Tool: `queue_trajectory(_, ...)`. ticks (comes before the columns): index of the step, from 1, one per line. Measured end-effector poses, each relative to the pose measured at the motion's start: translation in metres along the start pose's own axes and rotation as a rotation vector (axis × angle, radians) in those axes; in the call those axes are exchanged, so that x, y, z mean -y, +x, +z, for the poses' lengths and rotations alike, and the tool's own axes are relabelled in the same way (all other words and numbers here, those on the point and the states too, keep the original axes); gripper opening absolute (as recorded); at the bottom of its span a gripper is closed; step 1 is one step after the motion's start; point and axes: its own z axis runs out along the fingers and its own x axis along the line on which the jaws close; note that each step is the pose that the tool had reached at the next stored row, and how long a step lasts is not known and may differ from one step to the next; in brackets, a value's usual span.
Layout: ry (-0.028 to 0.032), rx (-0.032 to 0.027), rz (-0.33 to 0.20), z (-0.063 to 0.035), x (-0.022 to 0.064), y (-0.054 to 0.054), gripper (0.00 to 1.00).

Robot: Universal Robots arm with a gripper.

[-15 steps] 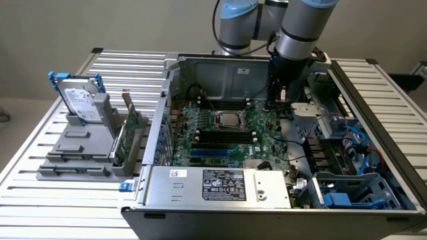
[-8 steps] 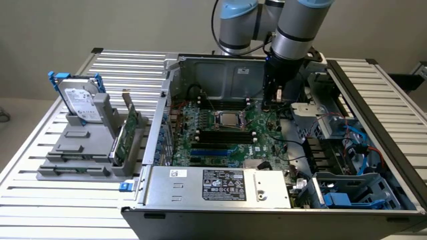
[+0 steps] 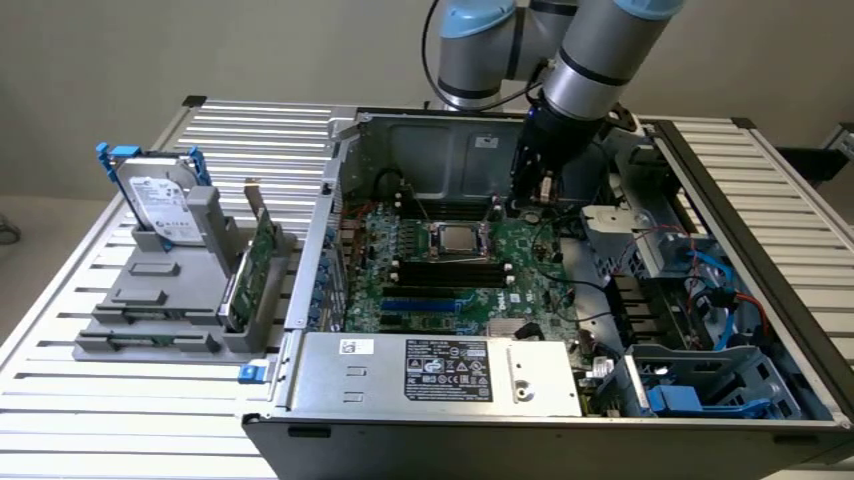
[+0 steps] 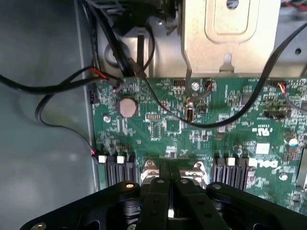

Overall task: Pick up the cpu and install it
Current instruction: 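Close the cpu cover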

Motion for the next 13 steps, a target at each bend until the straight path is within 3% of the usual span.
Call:
queue_trajectory(5,0.0902,0.0011,0.008,0.0003,0.0017,0.0,0.11)
queue_trajectory(6,0.1012,0.0013,0.009,0.0005,0.0021,0.0,0.11)
queue_trajectory(8,0.1078,0.0041,0.01,0.001,0.0038,0.0,0.11)
queue_trajectory(13,0.1115,0.0111,0.008,0.0057,0.0151,-0.001,0.11)
